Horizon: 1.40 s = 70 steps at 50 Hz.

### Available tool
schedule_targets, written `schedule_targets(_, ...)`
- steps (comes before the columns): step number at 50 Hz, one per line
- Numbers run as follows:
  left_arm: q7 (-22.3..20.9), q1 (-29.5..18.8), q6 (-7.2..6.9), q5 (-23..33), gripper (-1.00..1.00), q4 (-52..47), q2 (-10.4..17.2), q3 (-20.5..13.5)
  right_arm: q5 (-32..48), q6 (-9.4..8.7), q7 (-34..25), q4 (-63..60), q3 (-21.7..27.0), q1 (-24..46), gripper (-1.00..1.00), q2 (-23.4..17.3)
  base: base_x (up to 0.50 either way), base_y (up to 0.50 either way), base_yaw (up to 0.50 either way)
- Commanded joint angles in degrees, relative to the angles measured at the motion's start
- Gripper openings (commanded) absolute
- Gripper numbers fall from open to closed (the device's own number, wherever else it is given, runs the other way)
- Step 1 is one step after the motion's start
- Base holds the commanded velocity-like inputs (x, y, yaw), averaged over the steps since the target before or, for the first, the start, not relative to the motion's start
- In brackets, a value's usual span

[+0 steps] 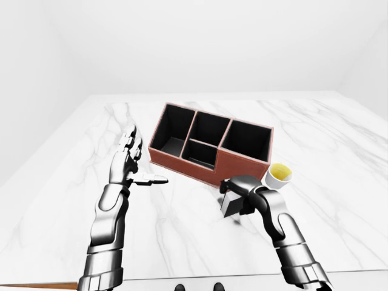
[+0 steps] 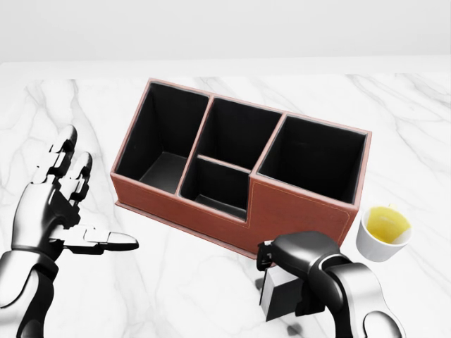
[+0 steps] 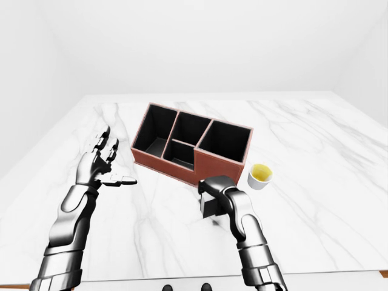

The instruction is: Pick up the book and place it in the right compartment of the caddy.

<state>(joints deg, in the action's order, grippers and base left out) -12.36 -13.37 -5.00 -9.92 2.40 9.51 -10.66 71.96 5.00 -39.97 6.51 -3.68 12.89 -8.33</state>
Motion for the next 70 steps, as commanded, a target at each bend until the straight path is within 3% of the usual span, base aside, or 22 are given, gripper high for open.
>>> schedule_targets(1,-0.1,0.2,0.00,-0.2,1.00,-0.3,0.0,-0.1,0.5,0.00,0.3,2.9,0.3,1.2,0.21,-0.6,0.00,0.00,0.00)
schedule_targets(23,-0.5,0.2,0.00,-0.6,1.00,1.7,0.3,-0.4,2.2,0.00,4.5,9.8,-0.5,1.6,0.17,-0.8,0.01,0.00,0.01)
schedule_targets(26,-0.5,0.3,0.00,-0.7,1.00,1.8,0.3,-0.5,2.7,0.00,5.6,11.2,-0.7,1.6,-0.09,-0.9,0.00,0.00,0.01)
schedule_targets(27,-0.5,0.4,0.00,-0.7,1.00,1.8,0.3,-0.5,3.3,0.00,6.1,11.9,-0.8,1.8,-0.35,-1.1,0.00,0.00,0.00)
schedule_targets(28,-0.5,0.4,0.00,-0.7,1.00,1.8,0.3,-0.5,3.4,0.00,6.2,12.0,-0.8,1.7,-0.47,-1.1,0.00,0.00,0.00)
schedule_targets(29,-0.5,0.4,0.00,-0.8,1.00,1.7,0.3,-0.5,3.6,0.00,6.2,12.0,-0.9,1.3,-0.91,-1.1,0.00,0.00,0.00)
schedule_targets(31,-0.5,0.4,0.00,-0.8,1.00,1.7,0.3,-0.5,3.8,0.00,6.6,12.3,-0.9,1.3,-1.00,-1.1,0.01,0.00,0.01)
schedule_targets(45,-0.7,1.0,0.00,-1.0,1.00,0.7,0.1,-0.5,3.5,0.00,11.6,13.2,-1.2,2.9,-1.00,-1.0,0.01,0.00,0.01)
schedule_targets(60,-0.5,0.8,0.00,-0.7,1.00,-0.8,-0.1,-0.2,-1.7,0.00,2.8,-3.4,-1.1,-2.4,-1.00,1.1,0.00,0.00,0.01)
schedule_targets(70,-0.4,0.8,0.00,-0.4,1.00,-2.0,-0.1,-0.3,-1.9,0.00,0.0,-11.8,-1.0,-4.0,-1.00,1.5,0.00,0.00,0.00)
